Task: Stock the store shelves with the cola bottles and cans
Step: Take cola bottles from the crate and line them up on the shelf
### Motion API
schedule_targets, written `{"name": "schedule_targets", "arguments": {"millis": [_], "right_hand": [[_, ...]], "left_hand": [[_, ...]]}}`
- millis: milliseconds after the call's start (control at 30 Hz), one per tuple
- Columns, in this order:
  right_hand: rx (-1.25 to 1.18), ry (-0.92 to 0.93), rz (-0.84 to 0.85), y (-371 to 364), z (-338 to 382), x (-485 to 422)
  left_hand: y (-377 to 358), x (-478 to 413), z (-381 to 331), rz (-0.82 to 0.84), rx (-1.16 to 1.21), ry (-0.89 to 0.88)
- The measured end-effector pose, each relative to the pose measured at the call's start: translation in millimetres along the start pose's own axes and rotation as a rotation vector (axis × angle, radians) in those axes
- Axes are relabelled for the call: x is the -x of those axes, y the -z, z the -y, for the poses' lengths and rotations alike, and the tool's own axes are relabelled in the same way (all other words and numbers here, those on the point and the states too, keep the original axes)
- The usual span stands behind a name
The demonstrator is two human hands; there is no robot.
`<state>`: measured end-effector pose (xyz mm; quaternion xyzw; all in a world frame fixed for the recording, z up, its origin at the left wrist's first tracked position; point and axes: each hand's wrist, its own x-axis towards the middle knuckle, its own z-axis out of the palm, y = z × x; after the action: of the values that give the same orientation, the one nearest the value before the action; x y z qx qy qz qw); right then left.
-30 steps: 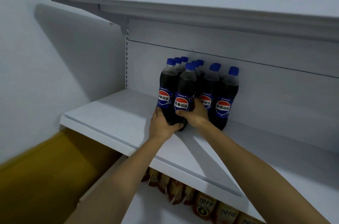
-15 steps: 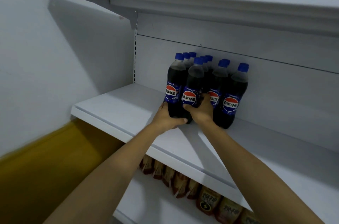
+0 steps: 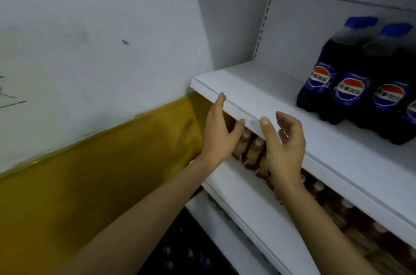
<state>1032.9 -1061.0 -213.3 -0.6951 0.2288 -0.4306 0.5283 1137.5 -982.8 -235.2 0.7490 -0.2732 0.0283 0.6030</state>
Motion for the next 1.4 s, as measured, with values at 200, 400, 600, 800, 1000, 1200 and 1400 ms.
{"name": "schedule_targets", "arguments": {"millis": [200,400,600,800,1000,1200,1400], "right_hand": [[0.084,-0.294,0.044,-55,-51,98],[0.168,-0.695,-0.156,-99,-101,231],[0.203,-0.945,-0.170,-124,-103,323],[0.151,-1.103,-0.239,-112,-120,371],[0.075,-1.395,-0.340,-72,-188,404],[0.130,-1.462,-0.244,-89,-301,409],[0.362,-1.377,0.044,-132,-419,425]], "left_hand": [[67,52,86,0.372,-0.146,0.142],[138,118,189,0.653,-0.105,0.331],[211,168,244,0.831,-0.181,0.527],[207,203,275,1.044,-0.246,0.631],[189,208,328,1.060,-0.350,0.740],[164,220,416,0.960,-0.378,0.863],[118,237,521,0.906,-0.462,0.948]]}}
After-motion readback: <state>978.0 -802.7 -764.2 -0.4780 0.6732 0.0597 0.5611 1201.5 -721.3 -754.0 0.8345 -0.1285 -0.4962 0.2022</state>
